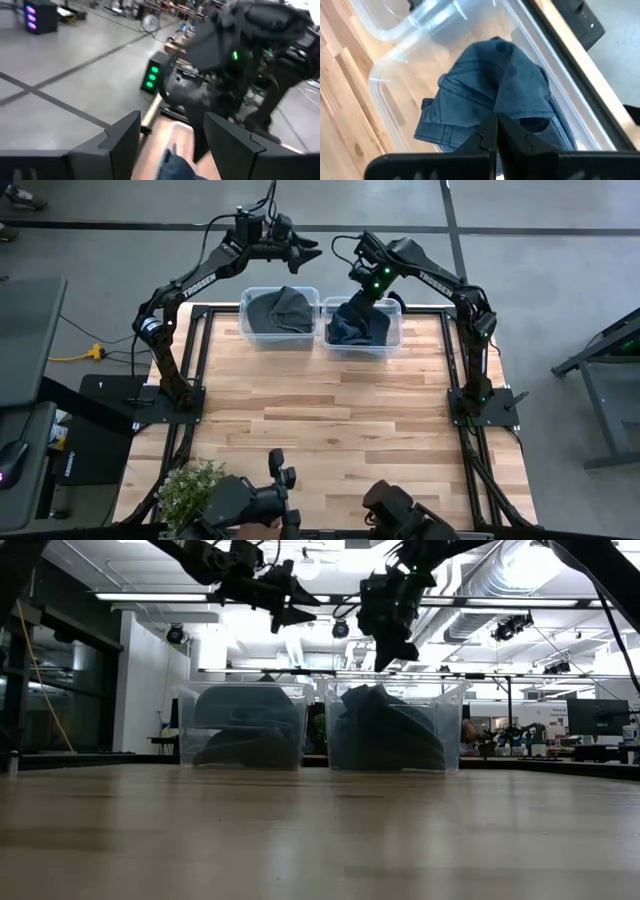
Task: Pick & Place hat
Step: Return to Home Position
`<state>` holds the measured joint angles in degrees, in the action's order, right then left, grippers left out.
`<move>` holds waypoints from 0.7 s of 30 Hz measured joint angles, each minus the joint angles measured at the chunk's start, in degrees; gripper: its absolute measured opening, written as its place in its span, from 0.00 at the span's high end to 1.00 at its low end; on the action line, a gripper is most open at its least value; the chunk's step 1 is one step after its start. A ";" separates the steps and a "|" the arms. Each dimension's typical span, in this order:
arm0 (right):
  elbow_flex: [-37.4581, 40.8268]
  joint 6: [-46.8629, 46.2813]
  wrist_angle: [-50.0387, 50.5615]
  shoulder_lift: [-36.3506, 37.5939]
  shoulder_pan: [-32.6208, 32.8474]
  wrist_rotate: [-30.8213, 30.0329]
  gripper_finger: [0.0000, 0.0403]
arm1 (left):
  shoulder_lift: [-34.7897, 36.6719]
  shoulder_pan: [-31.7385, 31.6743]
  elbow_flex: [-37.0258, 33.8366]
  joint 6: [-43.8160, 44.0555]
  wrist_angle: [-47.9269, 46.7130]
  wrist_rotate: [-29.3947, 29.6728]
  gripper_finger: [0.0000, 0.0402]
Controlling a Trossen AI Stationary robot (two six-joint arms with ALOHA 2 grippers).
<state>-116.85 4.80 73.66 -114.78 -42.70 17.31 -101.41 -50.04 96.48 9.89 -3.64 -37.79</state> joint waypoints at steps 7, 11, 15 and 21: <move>-0.40 1.05 -0.13 5.10 0.00 -0.19 1.00 | 1.91 -1.20 0.08 0.03 -4.05 -5.95 0.46; -0.40 2.64 -1.56 8.75 -0.02 -0.23 1.00 | 3.66 -0.78 -0.09 -0.81 -8.08 -6.84 0.46; -0.42 3.82 -2.52 11.75 -0.15 -0.09 1.00 | 6.04 0.54 -0.64 -2.96 -11.89 -7.98 0.46; -0.28 5.27 -2.86 14.47 -0.17 3.93 1.00 | 9.62 4.11 -6.63 -4.10 -13.15 -7.90 0.46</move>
<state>-117.13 10.07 70.80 -100.31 -42.87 21.24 -91.79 -45.93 89.85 5.79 -16.79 -45.69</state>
